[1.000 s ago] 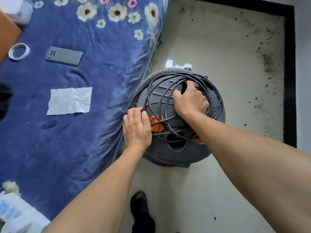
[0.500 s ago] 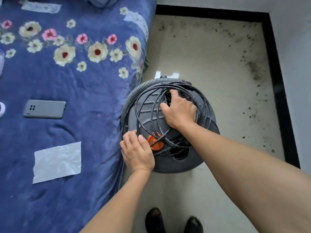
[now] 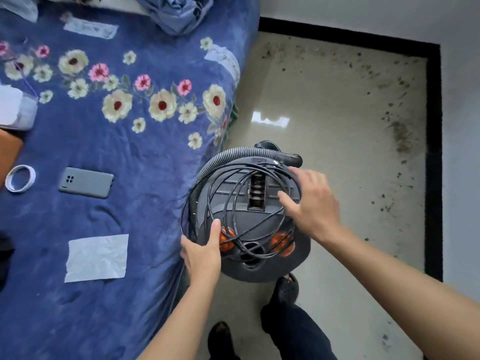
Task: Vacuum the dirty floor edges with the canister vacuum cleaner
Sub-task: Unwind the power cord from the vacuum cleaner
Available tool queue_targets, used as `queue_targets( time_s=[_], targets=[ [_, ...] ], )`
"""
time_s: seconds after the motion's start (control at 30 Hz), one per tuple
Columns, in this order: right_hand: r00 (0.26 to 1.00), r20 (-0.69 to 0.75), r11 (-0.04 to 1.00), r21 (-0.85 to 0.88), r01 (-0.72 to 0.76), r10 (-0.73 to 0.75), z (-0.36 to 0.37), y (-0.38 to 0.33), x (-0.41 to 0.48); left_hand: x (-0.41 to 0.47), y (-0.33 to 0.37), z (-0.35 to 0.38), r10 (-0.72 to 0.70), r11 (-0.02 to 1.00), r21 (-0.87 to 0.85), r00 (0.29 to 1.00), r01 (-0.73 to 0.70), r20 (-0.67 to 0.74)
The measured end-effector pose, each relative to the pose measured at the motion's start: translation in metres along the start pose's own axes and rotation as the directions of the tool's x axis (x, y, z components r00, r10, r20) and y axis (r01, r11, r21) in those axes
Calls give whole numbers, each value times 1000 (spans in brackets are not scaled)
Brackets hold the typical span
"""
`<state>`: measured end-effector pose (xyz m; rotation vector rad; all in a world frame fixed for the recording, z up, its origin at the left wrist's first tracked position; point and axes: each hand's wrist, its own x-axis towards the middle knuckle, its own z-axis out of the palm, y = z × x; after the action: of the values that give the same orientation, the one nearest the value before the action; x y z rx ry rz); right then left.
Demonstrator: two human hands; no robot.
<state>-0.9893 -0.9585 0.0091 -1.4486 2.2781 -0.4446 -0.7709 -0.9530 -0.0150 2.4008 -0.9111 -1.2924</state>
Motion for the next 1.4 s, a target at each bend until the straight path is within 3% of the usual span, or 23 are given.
queue_targets(
  time_s=[0.07,0.13,0.2,0.3,0.43,0.47,0.53,0.63,0.73,0.8,0.87,0.97,1.07,1.13,1.2,1.3,1.33,1.4],
  targets=[
    [943,172,955,38,-294,284,-7,15,15,-18,16,16,-143,987,-69,988,147,59],
    [830,366,875,75,-478,421,2,21,26,-23,23,28,-206,971,-108,977,212,59],
    [840,393,901,61,-430,375,12,17,24,-22,22,30,-208,970,-122,978,208,15],
    [890,330,932,68,-355,315,19,8,2,-25,10,24,-112,993,24,992,114,-53],
    [885,267,873,211,-440,382,10,-2,-23,-41,10,20,-28,995,90,993,39,-118],
    [858,305,803,324,-501,413,4,-6,-27,-43,15,16,-14,996,82,992,25,-128],
    [789,415,555,561,-614,453,-12,-14,-32,-40,29,2,16,999,33,988,-11,-154],
    [726,494,280,698,-659,478,-46,-28,-36,-37,70,-20,-103,977,-198,989,80,-111],
    [694,516,-11,806,-591,502,-84,-42,-31,-41,126,-40,-221,742,-589,946,322,239],
    [706,535,-148,832,-534,465,-110,-51,-26,-49,163,-56,-157,623,-605,837,496,524],
    [729,553,-269,833,-483,404,-134,-55,-20,-61,194,-70,-22,547,-595,721,589,693],
    [746,575,-413,802,-432,336,-170,-48,-13,-72,230,-78,109,501,-586,626,636,772],
    [770,582,-576,734,-358,263,-207,-27,-10,-81,265,-72,123,502,-598,633,625,764],
    [819,540,-532,759,-375,194,-226,-15,-10,-88,285,-65,103,497,-611,657,616,746],
    [848,486,-310,856,-413,213,-237,-4,-6,-97,301,-55,89,509,-636,700,580,709],
    [877,289,242,885,-398,385,-238,13,10,-105,323,-31,8,547,-667,794,505,608],
    [893,182,461,804,-376,411,-236,24,18,-105,330,-22,-19,558,-681,827,475,562],
    [930,28,829,445,-339,366,-242,46,36,-109,346,-4,-52,608,-684,879,404,474]
  ],
)
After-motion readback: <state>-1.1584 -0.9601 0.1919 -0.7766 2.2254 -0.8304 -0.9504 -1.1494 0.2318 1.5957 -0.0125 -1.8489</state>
